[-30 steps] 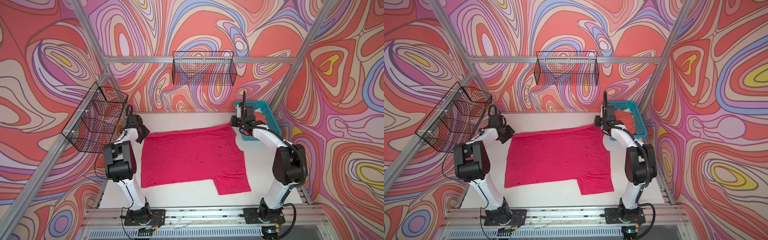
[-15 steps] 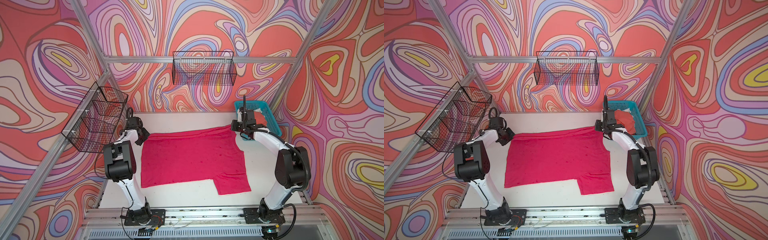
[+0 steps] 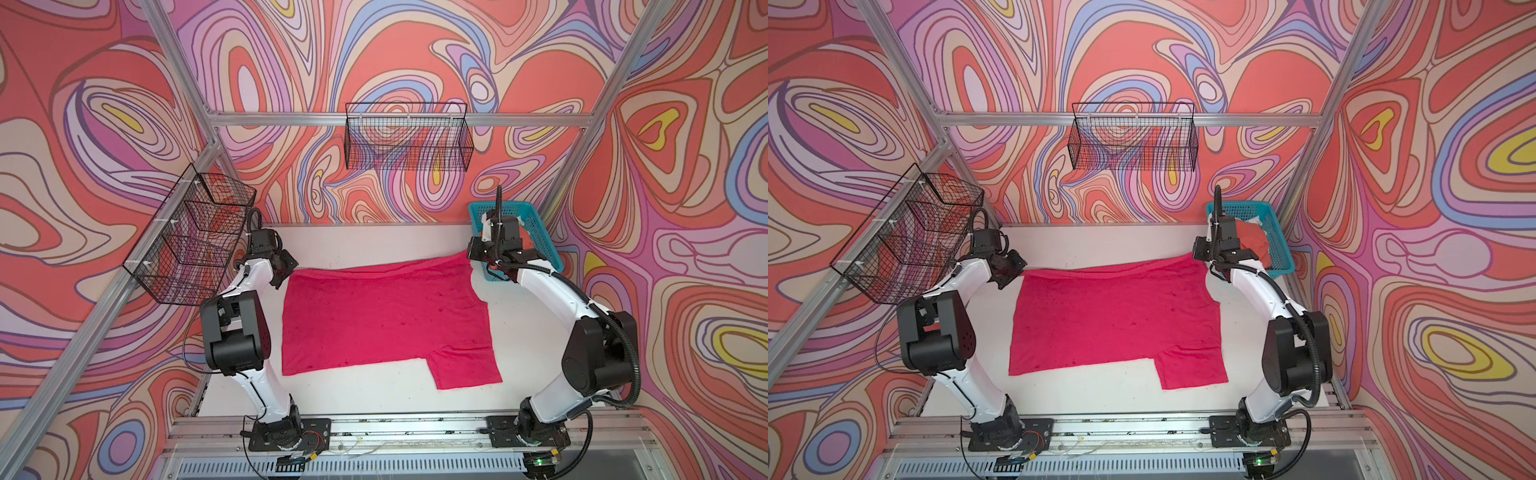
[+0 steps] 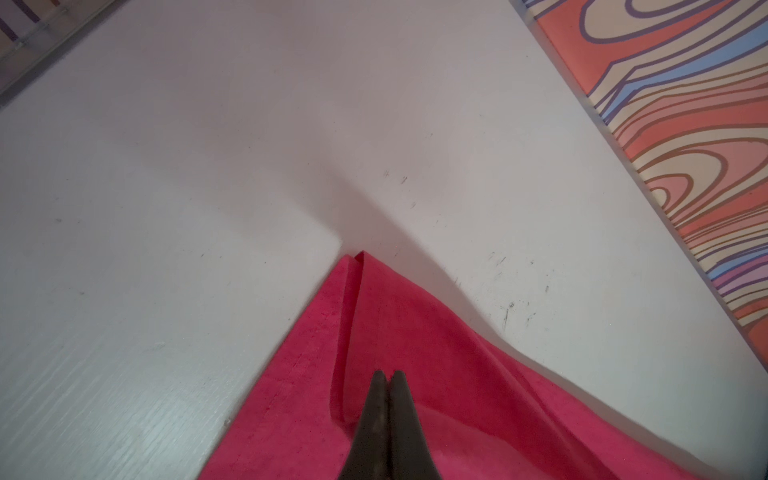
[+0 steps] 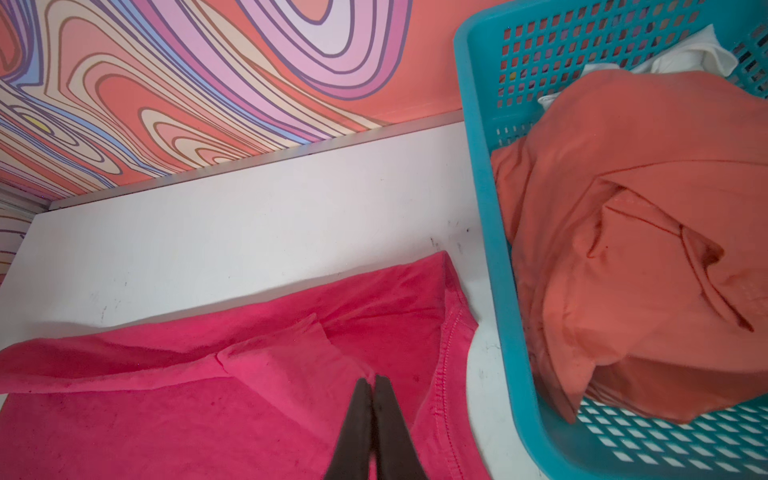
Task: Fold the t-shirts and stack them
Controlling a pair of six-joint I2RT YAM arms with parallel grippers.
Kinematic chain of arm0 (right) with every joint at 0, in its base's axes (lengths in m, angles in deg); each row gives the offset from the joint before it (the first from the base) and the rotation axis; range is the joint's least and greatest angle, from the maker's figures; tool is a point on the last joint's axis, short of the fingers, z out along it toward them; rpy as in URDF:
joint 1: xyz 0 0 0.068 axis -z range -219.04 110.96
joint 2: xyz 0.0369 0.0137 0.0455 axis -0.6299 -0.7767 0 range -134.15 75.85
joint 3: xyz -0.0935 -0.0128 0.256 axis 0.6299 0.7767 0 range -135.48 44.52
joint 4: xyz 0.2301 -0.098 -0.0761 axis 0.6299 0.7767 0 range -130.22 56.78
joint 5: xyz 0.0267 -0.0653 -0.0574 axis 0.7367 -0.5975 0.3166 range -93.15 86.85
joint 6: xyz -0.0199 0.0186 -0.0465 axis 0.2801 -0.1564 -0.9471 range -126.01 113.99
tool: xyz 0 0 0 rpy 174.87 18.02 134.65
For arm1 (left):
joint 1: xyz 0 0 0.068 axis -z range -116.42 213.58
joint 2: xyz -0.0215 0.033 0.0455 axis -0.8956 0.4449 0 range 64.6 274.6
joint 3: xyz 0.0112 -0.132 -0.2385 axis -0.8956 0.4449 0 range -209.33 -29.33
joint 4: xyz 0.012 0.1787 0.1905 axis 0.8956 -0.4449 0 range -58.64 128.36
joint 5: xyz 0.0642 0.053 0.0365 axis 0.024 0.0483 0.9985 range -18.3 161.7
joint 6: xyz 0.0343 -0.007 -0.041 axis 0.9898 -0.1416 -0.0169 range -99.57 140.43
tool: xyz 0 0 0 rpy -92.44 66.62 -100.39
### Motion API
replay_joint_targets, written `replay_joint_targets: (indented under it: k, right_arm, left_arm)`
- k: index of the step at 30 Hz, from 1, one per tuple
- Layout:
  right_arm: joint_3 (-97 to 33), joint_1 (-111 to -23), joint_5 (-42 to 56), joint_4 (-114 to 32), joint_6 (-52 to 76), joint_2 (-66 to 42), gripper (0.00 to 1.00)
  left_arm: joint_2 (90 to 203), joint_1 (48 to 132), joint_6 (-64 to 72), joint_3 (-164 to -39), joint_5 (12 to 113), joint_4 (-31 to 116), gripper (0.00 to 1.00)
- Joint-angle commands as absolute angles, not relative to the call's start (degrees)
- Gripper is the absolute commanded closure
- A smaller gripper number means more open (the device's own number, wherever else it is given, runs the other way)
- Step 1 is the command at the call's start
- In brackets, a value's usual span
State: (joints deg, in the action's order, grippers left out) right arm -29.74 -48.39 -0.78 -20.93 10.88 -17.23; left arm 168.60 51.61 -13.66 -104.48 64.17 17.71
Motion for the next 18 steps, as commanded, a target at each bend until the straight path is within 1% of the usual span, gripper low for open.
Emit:
replay_joint_targets:
  k: [1,8,18]
  right_arm:
    - [-27.85,-48.59,-1.6,-19.28,11.3,-14.31,1.0]
    - [-23.83,-48.65,-1.08,-18.41,12.21,-11.3,1.0]
    - [-13.09,-49.04,-1.53,-21.8,13.53,-10.27,1.0]
  left_arm:
    - [167.0,51.36,-12.94,-102.62,64.05,15.73,1.0]
    - [166.45,51.3,-12.99,-100.03,64.47,15.77,1.0]
    - [166.81,51.35,-13.37,-96.86,66.49,16.02,1.0]
